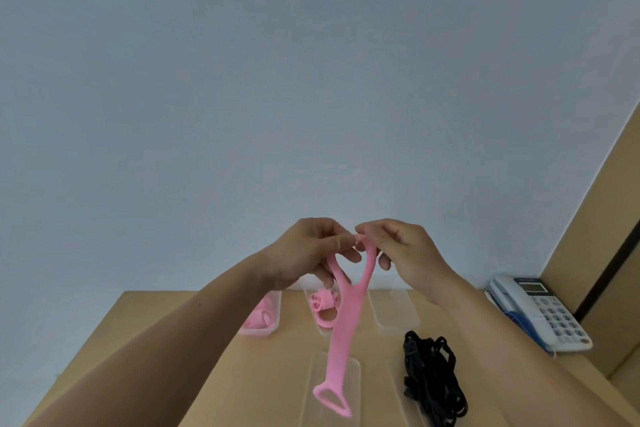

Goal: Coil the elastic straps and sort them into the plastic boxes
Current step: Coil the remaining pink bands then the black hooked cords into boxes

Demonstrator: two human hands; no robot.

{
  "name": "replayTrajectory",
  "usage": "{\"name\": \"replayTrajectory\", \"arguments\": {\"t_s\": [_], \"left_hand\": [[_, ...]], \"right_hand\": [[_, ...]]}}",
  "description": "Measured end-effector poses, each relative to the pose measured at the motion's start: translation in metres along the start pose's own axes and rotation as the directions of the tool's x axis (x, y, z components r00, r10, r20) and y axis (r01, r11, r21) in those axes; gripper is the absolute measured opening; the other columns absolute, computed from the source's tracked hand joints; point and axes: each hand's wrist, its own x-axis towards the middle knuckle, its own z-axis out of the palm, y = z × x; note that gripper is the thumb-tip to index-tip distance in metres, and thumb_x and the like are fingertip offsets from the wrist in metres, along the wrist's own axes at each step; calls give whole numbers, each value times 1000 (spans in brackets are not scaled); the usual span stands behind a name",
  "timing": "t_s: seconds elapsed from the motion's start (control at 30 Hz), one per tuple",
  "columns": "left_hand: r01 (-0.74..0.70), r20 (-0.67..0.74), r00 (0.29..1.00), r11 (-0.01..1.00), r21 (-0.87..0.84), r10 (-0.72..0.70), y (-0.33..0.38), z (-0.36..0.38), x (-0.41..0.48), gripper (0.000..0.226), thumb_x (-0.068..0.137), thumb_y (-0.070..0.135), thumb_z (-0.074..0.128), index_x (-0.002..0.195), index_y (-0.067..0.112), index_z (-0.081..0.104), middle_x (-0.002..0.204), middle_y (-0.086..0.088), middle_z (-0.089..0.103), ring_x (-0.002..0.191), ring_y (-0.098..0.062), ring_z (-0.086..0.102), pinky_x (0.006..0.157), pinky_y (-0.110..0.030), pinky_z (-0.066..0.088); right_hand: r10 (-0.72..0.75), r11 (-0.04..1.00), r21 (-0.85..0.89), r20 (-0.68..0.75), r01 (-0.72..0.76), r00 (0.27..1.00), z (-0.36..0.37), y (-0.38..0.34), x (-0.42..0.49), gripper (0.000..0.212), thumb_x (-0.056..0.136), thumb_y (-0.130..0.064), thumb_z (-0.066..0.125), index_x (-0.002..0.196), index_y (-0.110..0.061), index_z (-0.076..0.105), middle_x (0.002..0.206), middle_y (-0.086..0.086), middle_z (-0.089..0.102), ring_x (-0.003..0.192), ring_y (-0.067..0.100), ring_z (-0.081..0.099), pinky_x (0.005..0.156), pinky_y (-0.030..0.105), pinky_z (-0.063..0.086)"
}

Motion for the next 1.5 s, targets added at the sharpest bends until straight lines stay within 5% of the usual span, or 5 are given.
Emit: {"name": "replayTrajectory", "arguments": {"t_s": [0.27,0.47,0.97,1.27,1.5], "left_hand": [[-81,-78,993,987,139,93,-6,2,1,10,92,11,67,100,4,66,84,-10,73,79,-31,74,71,-37,61],[172,39,985,984,-41,-170,-4,3,-2,39,87,33,68,105,-2,64,104,-24,71,89,-36,71,82,-41,60],[118,18,993,970,-214,-116,-7,4,2,20,90,14,68,101,-2,71,88,-15,71,74,-26,65,70,-33,57],[-125,-259,956,991,58,136,-5,7,2,12,85,1,73,90,12,74,74,-2,71,62,-11,59,61,-19,51],[-218,-236,944,973,79,231,-12,12,1,24,86,-1,70,94,22,73,89,0,76,83,-17,72,81,-30,59]], "right_hand": [[28,993,-118,33,-24,999,-5,2,-1,10,89,-25,71,79,-26,73,73,-7,72,64,1,60,53,12,41],[-114,981,-164,-48,105,992,0,6,-4,11,87,-18,73,80,-26,70,75,-14,67,70,4,59,63,19,49],[-407,813,-450,16,370,913,3,14,-5,16,87,-7,71,86,-22,67,80,-14,59,68,13,55,61,17,43],[-77,993,-91,-33,74,996,8,15,-5,4,92,-25,68,96,-24,67,82,-9,68,71,11,64,66,23,51],[-45,999,17,-64,47,997,8,12,-4,1,91,-17,68,91,-16,69,68,-7,68,60,11,63,57,24,51]]}}
